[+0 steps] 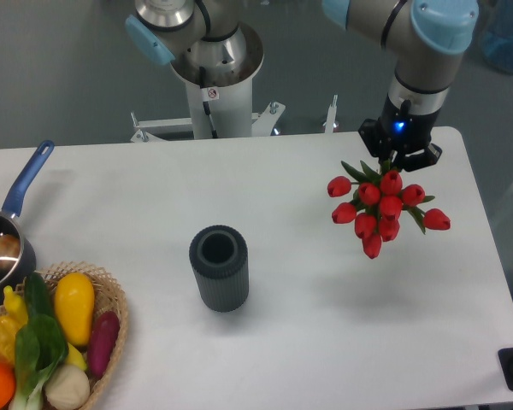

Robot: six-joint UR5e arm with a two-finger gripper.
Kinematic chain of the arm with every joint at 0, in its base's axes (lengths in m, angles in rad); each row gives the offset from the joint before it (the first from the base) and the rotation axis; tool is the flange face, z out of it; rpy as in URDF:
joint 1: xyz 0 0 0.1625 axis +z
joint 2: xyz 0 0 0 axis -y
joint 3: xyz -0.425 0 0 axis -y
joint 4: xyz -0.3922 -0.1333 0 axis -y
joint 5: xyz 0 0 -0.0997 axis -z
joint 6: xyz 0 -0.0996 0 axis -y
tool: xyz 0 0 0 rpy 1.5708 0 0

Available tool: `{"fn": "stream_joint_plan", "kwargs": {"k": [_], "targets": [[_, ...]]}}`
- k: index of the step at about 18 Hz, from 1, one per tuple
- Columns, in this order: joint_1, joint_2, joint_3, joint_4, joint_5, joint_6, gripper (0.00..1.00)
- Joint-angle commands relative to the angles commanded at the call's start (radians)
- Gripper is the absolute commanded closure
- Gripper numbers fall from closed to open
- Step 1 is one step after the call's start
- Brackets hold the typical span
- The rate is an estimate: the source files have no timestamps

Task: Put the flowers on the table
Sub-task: 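Lower the held red tulip bunch onto the table with the gripper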

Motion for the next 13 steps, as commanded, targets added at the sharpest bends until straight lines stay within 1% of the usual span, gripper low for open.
{"fn": "stream_joint_plan", "kwargs": {"k": [5,7,8,9,10,12,13], "targets": [[-0.011,-0.043,-0.005,-0.002,0.003,-0.017,1.0],[-0.023,-0.066,-0.02,-0.002,0.005,-0.076,1.0],[-0.031,-0.084,-0.029,0.002,0.005,-0.086,0.99],[-0.037,-0.095,-0.032,0.012,0.006,-0.087,0.92],[-0.04,-0.098,-0.034,0.021,0.006,-0.091,0.81],[-0.043,-0.106,-0.044,0.038,0.008,-0.107,0.52],[-0.043,-0.109,-0.052,0.047,0.014,-0.123,0.42]]}}
